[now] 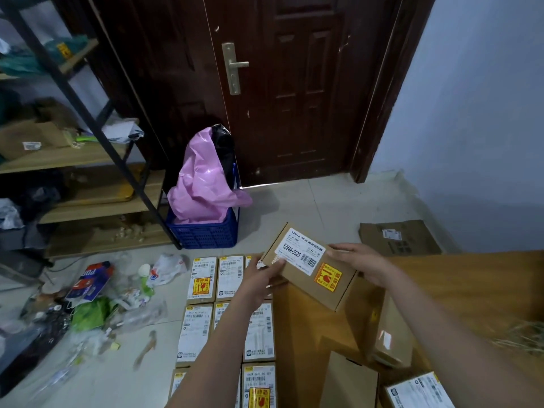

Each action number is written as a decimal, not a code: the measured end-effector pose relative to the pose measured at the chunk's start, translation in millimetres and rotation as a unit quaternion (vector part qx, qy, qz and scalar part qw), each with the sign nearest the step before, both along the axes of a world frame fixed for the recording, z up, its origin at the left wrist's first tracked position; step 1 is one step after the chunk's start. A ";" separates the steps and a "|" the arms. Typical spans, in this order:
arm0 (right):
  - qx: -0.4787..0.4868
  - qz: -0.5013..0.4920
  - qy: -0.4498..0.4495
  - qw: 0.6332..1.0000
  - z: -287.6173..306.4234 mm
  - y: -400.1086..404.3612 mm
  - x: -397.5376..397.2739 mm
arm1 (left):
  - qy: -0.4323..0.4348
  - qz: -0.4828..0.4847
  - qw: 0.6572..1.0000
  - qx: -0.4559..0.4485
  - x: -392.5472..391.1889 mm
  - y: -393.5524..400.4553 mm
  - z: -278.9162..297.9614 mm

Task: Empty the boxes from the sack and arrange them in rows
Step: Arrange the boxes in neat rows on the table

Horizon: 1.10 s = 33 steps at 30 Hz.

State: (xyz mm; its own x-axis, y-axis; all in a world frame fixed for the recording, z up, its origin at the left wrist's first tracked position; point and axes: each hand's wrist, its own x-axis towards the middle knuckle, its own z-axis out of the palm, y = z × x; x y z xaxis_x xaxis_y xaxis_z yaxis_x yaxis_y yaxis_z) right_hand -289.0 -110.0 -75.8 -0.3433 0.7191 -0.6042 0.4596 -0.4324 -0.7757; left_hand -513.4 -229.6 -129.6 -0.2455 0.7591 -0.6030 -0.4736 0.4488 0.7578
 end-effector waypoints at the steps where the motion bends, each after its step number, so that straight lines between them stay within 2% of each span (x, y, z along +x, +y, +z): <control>1: -0.001 -0.041 0.000 0.999 -7.9 3.3 0.9 | -0.013 0.010 1.000 -0.005 1.2 1.7 -0.9; 5: -0.113 -0.112 0.024 0.987 -32.2 -5.3 1.6 | -0.036 0.059 0.997 -0.034 12.3 10.5 -11.5; 7: -0.136 -0.139 0.039 0.980 -46.6 -9.8 1.0 | -0.036 0.069 0.996 -0.052 19.1 14.6 -21.7; 9: -0.122 -0.171 0.037 0.977 -61.7 -9.2 1.8 | 0.014 0.040 0.997 -0.071 24.6 16.5 -31.0; 10: -0.116 -0.181 0.038 0.976 -67.5 -8.3 1.9 | 0.084 0.001 0.993 -0.084 25.4 16.9 -36.1; 12: -0.111 -0.200 0.028 0.973 -77.0 -2.7 3.1 | 0.267 -0.102 0.953 -0.102 22.8 16.8 -44.3; 14: -0.085 -0.193 -0.011 0.978 -84.1 3.9 0.9 | 0.416 -0.172 0.888 -0.100 15.6 16.5 -51.8; 16: -0.056 -0.178 -0.051 0.981 -92.1 12.1 -1.7 | 0.508 -0.221 0.827 -0.094 7.0 16.2 -60.0; 18: -0.057 -0.170 -0.070 0.981 -101.4 17.9 -6.7 | 0.559 -0.262 0.780 -0.101 -2.9 17.5 -68.4; 21: -0.067 -0.150 -0.083 0.983 -121.3 26.5 -13.7 | 0.578 -0.316 0.743 -0.120 -15.0 22.2 -79.4; 25: -0.067 -0.140 -0.102 0.983 -131.6 29.5 -24.4 | 0.587 -0.363 0.710 -0.139 -31.7 28.8 -93.9; 30: -0.038 -0.101 -0.160 0.981 -149.2 36.0 -30.4 | 0.573 -0.399 0.706 -0.116 -48.1 34.8 -104.1; 33: -0.032 -0.088 -0.198 0.976 -164.5 40.9 -31.7 | 0.566 -0.395 0.714 -0.113 -49.7 34.9 -107.0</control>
